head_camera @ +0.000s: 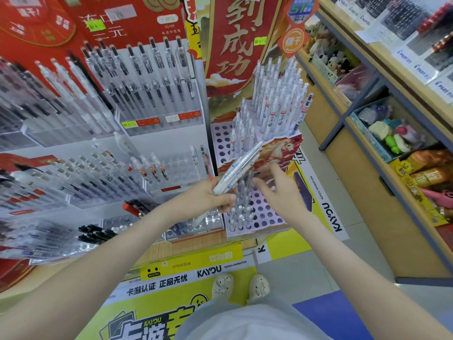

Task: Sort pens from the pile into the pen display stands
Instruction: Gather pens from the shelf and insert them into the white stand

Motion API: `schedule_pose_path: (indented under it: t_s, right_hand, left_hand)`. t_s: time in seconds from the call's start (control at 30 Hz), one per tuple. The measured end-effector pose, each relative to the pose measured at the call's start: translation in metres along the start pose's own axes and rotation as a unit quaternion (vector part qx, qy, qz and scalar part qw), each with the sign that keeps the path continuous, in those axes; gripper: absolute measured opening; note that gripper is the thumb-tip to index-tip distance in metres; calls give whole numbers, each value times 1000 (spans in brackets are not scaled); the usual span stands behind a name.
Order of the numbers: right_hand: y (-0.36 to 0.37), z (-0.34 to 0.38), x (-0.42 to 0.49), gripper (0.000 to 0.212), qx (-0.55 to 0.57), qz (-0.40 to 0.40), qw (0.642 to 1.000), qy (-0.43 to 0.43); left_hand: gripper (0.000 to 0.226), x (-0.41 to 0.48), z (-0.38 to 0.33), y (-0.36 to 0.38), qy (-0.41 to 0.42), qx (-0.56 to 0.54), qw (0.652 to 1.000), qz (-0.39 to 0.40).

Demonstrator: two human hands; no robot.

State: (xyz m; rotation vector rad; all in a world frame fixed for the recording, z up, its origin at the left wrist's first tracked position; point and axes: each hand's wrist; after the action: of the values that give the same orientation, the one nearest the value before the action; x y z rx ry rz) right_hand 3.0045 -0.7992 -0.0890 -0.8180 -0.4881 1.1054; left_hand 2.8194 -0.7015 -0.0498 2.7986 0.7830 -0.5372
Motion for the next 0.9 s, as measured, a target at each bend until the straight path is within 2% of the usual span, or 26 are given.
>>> schedule_pose_path:
  t_s: [0.07,0.17,0.3,0.43,0.47,0.53,0.67,0.77,0.9]
  right_hand:
    - [-11,14,-9,22,125,-7,992,-7]
    - [-18,31,-13,17,309,25,951,-7]
    - [-25,30,-14,13,350,-3,937,5]
    - [-41,15,-13,12,401,-107,909,44]
    - [-45,9,-13,13,394,-132,908,55]
    - [-49,-3,-14,12,326,-140,933,58]
    - [-27,-16,-20,6,156,-42,986,31]
    - [-10,-20,-21,3,65,8,998,5]
    - [5,-27,-10,5,-57,63,996,-28]
  left_hand:
    - [8,2,-1,2,0,7,1000,12]
    - [8,3,-3,8,-1,17,999,47]
    - [15,7,-5,13,4,-23,998,58]
    - [19,4,-5,9,16,7,1000,8]
    - [17,3,-4,7,21,21,1000,-8]
    - [11,2,0,3,25,25,999,-31]
    - [10,1,2,0,25,26,999,-41]
    - [11,0,3,2,25,31,998,-45]
    - [9,-2,4,3,24,42,998,-50]
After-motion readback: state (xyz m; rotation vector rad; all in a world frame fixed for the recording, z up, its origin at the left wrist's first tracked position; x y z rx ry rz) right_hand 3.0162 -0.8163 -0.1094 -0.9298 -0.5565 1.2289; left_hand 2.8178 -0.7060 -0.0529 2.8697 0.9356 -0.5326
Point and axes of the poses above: each hand's wrist, its own x-axis towards the middle knuckle, its own y-axis out of the palm, z = x × y, and after that the axes turned 15 degrees about -x, right-handed
